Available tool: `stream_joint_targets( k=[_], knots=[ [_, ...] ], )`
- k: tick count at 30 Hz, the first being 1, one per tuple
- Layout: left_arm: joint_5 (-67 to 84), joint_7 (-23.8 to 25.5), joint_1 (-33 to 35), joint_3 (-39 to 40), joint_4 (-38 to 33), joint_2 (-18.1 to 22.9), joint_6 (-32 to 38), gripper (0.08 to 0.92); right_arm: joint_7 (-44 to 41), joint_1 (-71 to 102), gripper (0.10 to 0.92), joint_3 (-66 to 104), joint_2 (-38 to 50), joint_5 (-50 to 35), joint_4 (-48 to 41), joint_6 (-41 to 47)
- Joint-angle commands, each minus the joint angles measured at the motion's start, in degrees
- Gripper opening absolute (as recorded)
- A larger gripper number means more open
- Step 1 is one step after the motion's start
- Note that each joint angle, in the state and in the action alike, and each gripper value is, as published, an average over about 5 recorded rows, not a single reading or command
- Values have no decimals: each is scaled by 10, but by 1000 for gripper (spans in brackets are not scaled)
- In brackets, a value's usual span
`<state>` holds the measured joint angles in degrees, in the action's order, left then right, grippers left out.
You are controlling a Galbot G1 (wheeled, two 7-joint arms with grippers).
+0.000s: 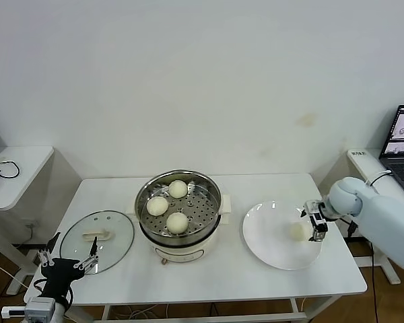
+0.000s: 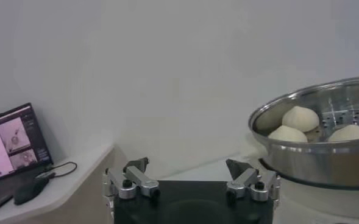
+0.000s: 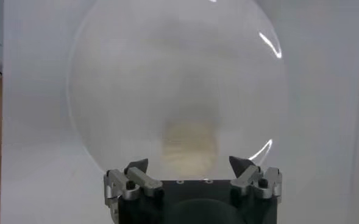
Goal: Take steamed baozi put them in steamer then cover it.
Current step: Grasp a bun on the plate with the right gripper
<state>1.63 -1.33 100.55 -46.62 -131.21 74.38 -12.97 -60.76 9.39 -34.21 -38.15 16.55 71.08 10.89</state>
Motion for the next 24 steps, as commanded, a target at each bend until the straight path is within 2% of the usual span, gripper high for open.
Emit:
stream_joint_targets(
  k=[1, 12, 24],
  knots=[
    [0, 0, -1, -1, 1, 0, 0, 823, 10, 22, 823, 23, -48, 19, -65, -2],
    [0, 0, -1, -1, 2, 3, 0, 823, 7, 22, 808, 24, -65, 35, -84, 4],
    [0, 0, 1, -1, 0, 7, 0, 823, -9, -12, 659, 1, -53, 13, -66, 13]
  ],
)
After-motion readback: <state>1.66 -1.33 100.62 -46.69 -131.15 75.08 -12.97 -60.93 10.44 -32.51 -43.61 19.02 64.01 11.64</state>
